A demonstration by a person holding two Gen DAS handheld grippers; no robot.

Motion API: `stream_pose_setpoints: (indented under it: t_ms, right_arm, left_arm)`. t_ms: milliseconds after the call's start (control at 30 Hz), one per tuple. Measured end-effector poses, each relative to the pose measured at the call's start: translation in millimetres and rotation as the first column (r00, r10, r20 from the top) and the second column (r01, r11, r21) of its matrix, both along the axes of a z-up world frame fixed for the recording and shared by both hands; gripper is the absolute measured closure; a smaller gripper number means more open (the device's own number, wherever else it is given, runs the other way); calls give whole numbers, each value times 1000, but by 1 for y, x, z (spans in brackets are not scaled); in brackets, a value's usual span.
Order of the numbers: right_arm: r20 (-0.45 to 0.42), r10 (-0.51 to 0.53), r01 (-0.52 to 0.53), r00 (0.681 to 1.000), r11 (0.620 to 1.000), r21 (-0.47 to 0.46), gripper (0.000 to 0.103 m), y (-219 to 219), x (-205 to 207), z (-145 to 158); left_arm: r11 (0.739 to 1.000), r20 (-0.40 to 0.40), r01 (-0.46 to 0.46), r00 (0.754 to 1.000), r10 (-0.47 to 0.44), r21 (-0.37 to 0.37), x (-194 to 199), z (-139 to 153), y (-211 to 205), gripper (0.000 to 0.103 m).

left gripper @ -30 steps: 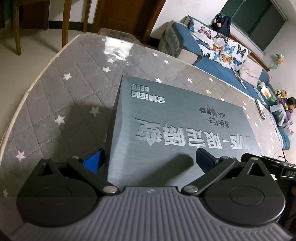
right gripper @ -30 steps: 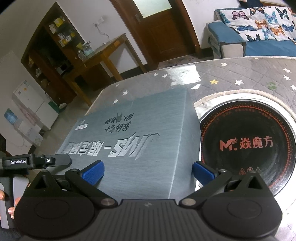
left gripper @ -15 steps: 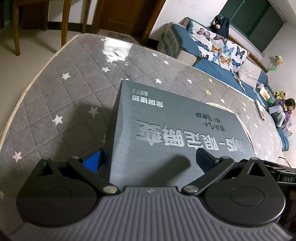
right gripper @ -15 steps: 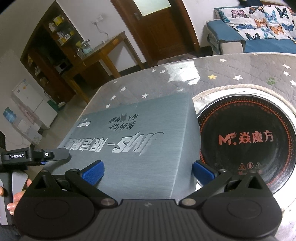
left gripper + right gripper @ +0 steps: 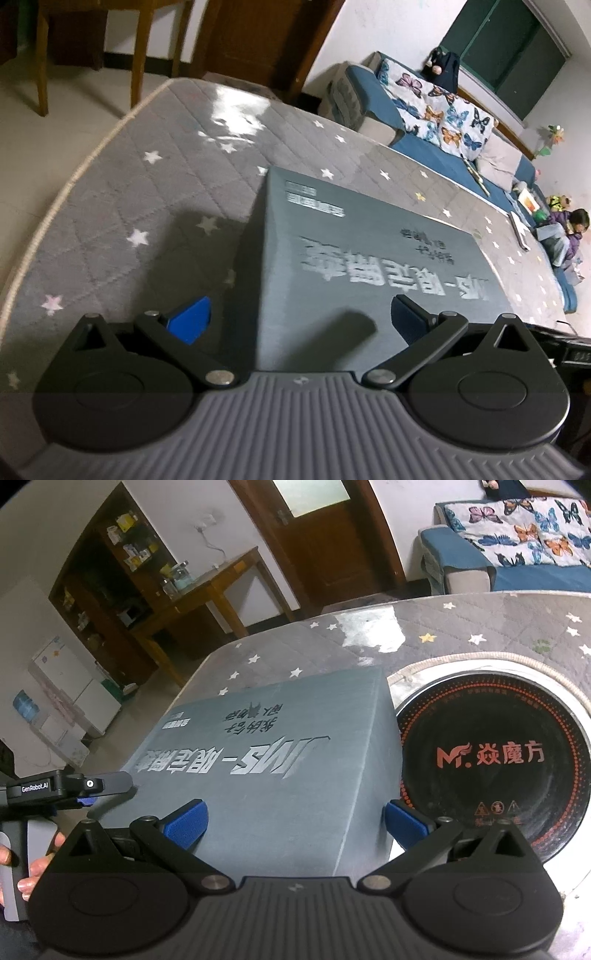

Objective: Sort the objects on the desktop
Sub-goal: 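Open both grippers and pull them back from the lidded box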

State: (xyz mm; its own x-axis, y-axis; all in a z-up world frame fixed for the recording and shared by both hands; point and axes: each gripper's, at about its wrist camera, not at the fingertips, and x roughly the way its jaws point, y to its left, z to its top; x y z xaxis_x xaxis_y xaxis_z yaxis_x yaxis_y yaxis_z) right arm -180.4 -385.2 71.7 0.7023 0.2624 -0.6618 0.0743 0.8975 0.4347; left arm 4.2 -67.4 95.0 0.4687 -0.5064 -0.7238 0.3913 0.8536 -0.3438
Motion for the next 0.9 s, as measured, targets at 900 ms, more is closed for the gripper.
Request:
stream_pose_setpoints:
  t_ms: [900]
  right_arm:
    - [64,-152,160,986,974,-163,0,-55,-72,8]
  left_arm:
    - [947,150,-304,946,287,105,-33,-34,95,0]
